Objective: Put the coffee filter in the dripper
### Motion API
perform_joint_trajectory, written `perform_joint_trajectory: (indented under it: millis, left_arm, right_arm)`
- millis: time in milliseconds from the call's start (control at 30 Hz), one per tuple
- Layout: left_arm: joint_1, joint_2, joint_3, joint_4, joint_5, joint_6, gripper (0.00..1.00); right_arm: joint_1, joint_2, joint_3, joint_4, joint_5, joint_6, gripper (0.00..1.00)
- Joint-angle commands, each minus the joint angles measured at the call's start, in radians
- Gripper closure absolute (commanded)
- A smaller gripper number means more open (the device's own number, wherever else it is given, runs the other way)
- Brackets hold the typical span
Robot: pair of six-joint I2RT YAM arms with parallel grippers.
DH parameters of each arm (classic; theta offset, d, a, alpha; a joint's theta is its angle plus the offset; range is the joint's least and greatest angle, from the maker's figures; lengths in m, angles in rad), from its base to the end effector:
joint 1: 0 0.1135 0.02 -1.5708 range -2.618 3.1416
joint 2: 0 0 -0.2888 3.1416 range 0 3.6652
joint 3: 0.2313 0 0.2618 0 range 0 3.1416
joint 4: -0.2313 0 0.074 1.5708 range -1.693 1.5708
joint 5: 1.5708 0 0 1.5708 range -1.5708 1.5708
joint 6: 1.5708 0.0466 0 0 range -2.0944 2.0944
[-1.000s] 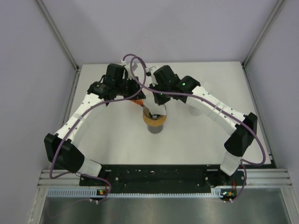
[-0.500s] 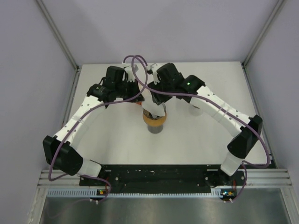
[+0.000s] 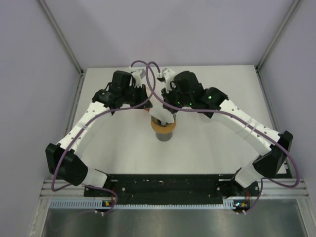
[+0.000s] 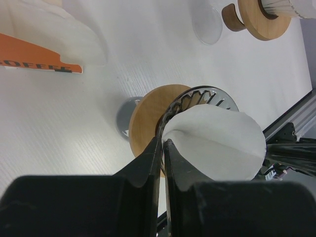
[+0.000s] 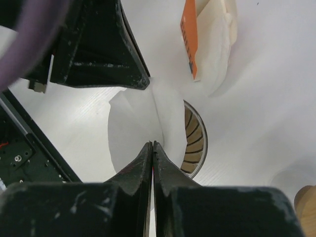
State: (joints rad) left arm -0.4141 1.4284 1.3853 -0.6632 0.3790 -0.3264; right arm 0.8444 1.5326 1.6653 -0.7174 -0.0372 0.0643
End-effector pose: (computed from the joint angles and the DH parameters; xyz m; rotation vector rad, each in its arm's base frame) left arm 0.2910 -0.1467 0.3722 0.3097 2.3306 -0.8097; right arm 0.2339 0.2659 0.4287 -0.8606 2.0352 0.5580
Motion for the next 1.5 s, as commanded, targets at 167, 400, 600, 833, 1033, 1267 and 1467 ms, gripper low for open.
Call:
perform_joint_trajectory:
  millis: [167,400,600,833,1033,1267,1467]
  left_arm:
    - [0.000,-0.022,-0.012,0.056,0.024,0.010,0.85]
    - [0.043,0.003,0.079,0.005,0.095,0.023,0.54]
    - [0.152,0.021,0.103,-0.006,0.199,-0.019,0.45]
    - [0.256,-0.002,0.072,0.007,0.221,-0.074,0.43]
    - [0.261,-0.042,0.020,-0.012,0.201,-0.100,0.43]
    - [0.238,-0.134,-0.146,0.069,0.210,-0.172,0.43]
    - [0.225,-0.140,-0.204,0.103,0.242,-0.210,0.48]
  right_arm:
    - [0.009,0.044,-0.101,0.070,-0.033,0.088,1.00]
    - [0.012,0.106,-0.107,0.043,-0.064,0.089,1.00]
    - [0.024,0.159,-0.047,-0.056,0.003,0.065,1.00]
    - [0.070,0.262,0.054,-0.158,0.094,0.042,1.00]
    - [0.073,0.349,0.145,-0.249,0.171,0.045,1.00]
    - [0.076,0.402,0.174,-0.258,0.140,0.060,1.00]
    - [0.073,0.435,0.183,-0.243,0.103,0.078,1.00]
